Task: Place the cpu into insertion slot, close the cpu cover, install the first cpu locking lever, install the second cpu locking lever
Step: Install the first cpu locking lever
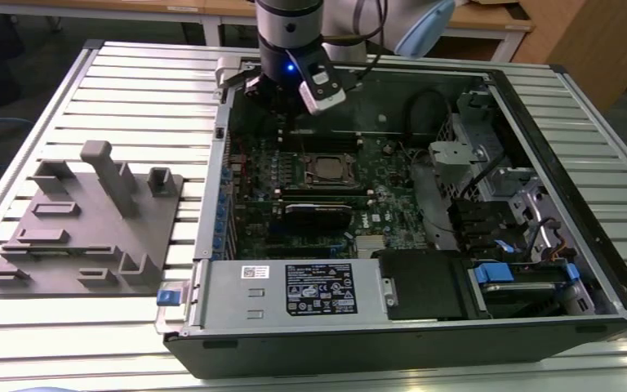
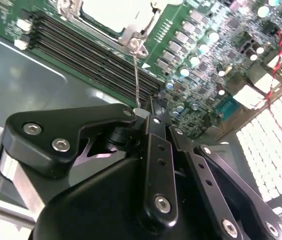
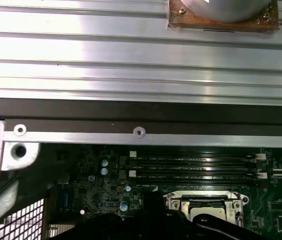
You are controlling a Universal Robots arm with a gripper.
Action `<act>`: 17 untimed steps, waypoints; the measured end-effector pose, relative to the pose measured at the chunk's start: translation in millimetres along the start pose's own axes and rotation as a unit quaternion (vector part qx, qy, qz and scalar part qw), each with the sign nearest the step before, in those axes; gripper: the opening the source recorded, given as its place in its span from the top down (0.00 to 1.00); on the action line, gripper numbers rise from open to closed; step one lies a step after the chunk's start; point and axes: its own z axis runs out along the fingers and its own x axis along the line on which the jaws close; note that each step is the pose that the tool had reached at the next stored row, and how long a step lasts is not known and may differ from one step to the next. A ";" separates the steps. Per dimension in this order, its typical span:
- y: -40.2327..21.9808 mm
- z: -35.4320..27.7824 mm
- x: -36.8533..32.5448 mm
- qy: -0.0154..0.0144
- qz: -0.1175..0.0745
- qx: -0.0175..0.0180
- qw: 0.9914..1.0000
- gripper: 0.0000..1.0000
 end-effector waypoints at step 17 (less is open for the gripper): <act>-0.1 0.4 -10.6 0.000 0.000 0.000 1.000 0.90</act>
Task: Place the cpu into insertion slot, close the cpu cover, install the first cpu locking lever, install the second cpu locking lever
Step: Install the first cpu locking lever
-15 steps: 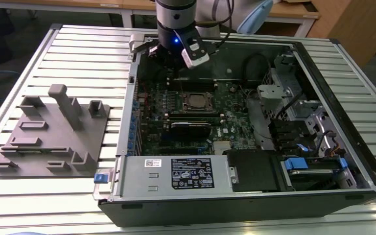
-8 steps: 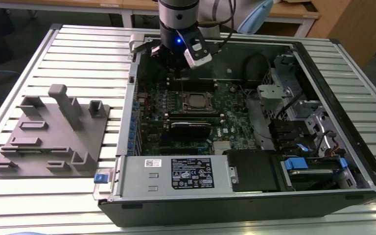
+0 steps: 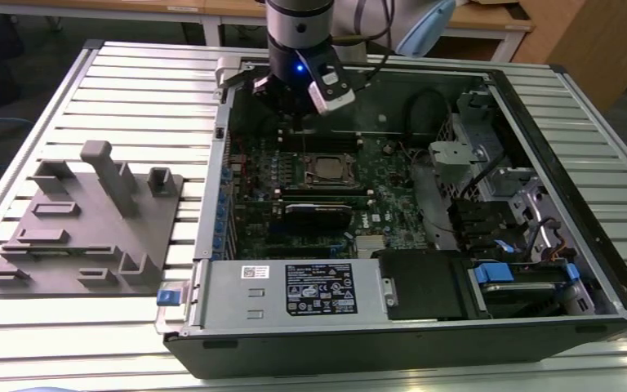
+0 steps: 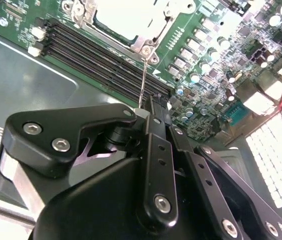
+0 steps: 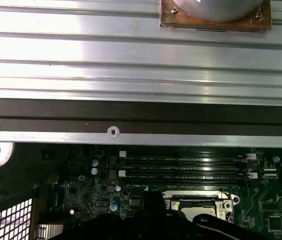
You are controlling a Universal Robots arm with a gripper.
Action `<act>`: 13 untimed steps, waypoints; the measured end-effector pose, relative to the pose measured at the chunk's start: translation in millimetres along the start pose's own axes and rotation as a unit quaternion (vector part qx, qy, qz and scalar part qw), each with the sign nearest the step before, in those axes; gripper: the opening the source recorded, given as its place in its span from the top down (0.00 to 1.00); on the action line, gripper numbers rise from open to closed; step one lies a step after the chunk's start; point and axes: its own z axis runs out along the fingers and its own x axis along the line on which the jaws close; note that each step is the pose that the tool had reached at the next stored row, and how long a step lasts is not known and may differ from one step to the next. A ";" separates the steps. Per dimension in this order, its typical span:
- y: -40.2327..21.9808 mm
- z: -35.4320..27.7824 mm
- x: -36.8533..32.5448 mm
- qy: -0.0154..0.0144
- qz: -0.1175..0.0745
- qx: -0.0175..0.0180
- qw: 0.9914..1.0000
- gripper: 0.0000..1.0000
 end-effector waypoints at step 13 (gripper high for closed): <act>-0.4 1.0 -20.7 0.000 0.000 0.000 1.000 0.90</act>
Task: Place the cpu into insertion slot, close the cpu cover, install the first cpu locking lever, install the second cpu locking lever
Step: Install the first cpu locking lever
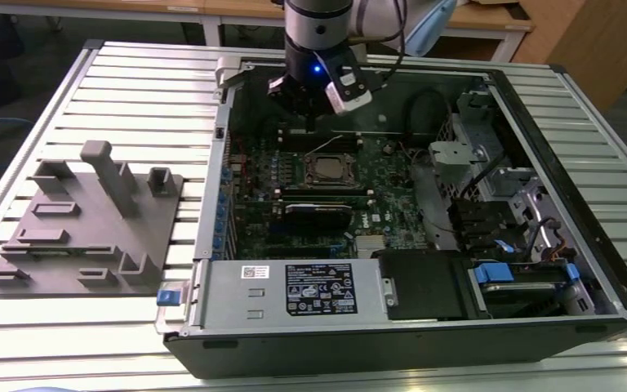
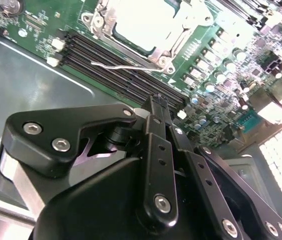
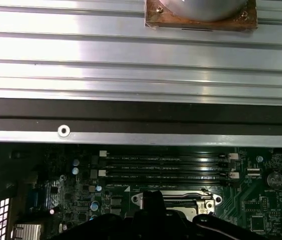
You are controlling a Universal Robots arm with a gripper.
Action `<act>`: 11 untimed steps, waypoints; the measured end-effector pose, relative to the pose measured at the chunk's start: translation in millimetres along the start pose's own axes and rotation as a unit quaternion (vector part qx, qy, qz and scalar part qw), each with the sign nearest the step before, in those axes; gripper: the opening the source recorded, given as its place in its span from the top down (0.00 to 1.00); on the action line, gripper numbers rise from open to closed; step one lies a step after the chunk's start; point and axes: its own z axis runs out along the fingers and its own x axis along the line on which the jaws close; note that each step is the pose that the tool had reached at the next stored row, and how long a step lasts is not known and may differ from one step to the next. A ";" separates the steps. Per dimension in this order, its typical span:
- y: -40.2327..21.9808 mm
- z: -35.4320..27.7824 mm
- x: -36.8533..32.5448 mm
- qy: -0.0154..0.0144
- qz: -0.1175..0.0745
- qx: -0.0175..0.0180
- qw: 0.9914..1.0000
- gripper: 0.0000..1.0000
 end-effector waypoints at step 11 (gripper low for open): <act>-0.7 4.2 -1.1 0.000 0.000 0.000 1.000 0.90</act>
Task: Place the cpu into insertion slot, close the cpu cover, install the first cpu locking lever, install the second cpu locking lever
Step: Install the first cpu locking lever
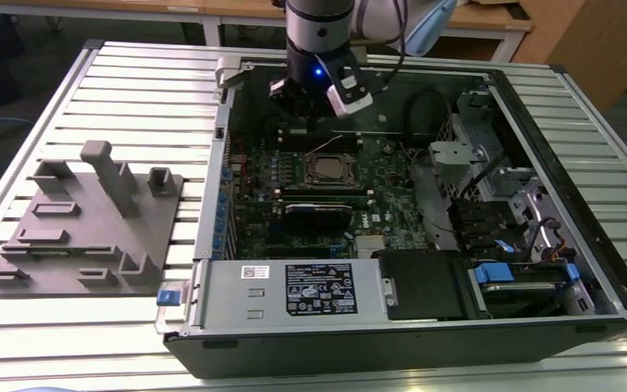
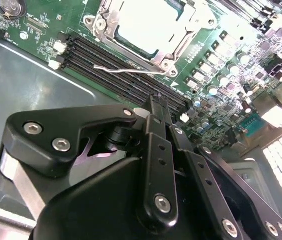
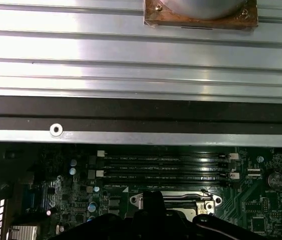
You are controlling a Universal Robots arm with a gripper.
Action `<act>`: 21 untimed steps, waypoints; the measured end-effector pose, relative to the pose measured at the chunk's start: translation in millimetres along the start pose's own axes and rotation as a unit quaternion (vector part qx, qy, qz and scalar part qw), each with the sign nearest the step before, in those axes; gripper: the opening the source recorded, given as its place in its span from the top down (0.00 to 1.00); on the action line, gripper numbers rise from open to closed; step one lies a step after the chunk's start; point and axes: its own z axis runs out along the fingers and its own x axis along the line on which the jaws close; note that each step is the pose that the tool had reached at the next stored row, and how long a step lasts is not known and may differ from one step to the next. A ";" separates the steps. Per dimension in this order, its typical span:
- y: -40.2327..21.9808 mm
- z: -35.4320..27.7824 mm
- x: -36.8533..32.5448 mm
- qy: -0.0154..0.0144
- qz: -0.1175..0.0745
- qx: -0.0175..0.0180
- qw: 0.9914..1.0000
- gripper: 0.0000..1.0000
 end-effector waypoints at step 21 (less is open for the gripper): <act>-2.1 12.7 -16.3 0.000 0.000 -0.001 1.000 0.90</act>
